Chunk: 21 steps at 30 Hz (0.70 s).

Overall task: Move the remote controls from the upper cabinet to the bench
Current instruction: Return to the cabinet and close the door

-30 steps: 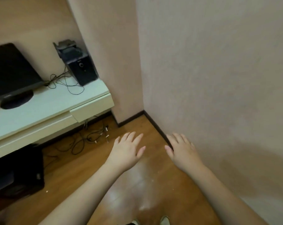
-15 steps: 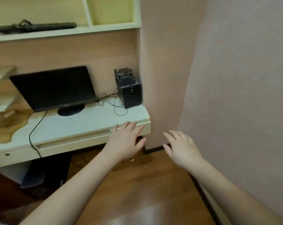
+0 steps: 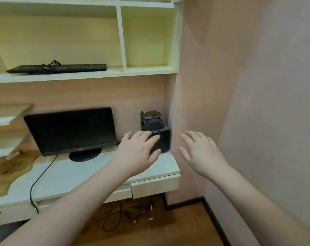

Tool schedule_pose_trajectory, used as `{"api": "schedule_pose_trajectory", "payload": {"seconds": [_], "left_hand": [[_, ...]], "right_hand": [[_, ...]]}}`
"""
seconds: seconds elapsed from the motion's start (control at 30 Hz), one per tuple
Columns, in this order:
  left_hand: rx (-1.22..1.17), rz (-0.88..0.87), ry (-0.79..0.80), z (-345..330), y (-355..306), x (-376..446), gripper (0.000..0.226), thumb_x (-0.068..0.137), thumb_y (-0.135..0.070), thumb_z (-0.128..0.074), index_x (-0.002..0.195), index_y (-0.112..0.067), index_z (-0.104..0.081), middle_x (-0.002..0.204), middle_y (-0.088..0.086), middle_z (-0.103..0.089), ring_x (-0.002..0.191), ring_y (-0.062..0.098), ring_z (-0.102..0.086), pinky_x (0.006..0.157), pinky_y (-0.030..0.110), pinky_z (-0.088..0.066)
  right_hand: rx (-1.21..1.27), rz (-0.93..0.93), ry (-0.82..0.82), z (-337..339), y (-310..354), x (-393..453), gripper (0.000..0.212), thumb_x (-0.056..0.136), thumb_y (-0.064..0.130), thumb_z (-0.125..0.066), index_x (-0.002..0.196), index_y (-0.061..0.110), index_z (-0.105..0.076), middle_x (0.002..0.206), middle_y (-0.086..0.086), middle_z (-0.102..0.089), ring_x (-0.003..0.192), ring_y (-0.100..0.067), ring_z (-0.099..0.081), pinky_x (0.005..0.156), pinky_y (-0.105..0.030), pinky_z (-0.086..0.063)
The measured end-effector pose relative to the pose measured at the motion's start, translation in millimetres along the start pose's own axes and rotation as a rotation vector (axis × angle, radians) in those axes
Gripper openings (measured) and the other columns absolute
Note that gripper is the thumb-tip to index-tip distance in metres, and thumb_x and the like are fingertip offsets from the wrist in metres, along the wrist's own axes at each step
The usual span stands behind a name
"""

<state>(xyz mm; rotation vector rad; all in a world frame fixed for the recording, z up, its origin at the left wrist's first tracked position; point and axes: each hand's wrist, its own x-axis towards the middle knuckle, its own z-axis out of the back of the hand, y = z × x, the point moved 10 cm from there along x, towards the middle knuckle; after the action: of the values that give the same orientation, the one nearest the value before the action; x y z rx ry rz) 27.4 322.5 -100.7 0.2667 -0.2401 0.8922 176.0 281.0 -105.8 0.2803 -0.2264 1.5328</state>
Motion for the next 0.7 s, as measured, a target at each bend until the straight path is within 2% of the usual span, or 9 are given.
{"api": "schedule_pose_trajectory", "payload": {"seconds": [0.1,0.17,0.43,0.7], "left_hand": [[0.006,-0.020,-0.116,24,6,34,0.058,0.092,-0.051,-0.025,0.134,-0.024,-0.054,0.125,-0.003,-0.062,0.119,0.019,-0.056,0.101,0.043,-0.040],[0.015,-0.016,-0.156,34,11,58,0.059,0.090,-0.052,-0.026,0.130,-0.023,-0.057,0.120,-0.003,-0.065,0.114,0.020,-0.059,0.096,0.043,-0.043],[0.087,0.047,-0.128,68,11,148,0.056,0.095,-0.057,-0.028,0.145,-0.032,-0.034,0.144,-0.006,-0.044,0.134,0.016,-0.038,0.108,0.040,-0.031],[0.097,0.140,-0.073,107,48,207,0.058,0.095,-0.059,-0.028,0.147,-0.035,-0.029,0.151,-0.005,-0.038,0.137,0.017,-0.035,0.109,0.041,-0.033]], "right_hand": [[-0.031,0.018,-0.030,15,-11,30,0.053,0.097,0.045,-0.036,0.146,0.026,-0.032,0.151,0.002,-0.035,0.140,-0.020,-0.028,0.111,-0.034,-0.023],[-0.036,0.028,-0.045,24,-22,50,0.053,0.097,0.046,-0.035,0.146,0.026,-0.031,0.152,0.002,-0.033,0.141,-0.020,-0.027,0.111,-0.034,-0.023],[-0.032,0.125,-0.131,68,-57,134,0.055,0.097,0.047,-0.033,0.147,0.027,-0.027,0.153,0.001,-0.031,0.142,-0.020,-0.024,0.112,-0.035,-0.022],[0.051,0.213,-0.160,92,-52,215,0.054,0.097,0.046,-0.033,0.148,0.026,-0.027,0.153,0.002,-0.031,0.142,-0.019,-0.024,0.112,-0.037,-0.023]]}}
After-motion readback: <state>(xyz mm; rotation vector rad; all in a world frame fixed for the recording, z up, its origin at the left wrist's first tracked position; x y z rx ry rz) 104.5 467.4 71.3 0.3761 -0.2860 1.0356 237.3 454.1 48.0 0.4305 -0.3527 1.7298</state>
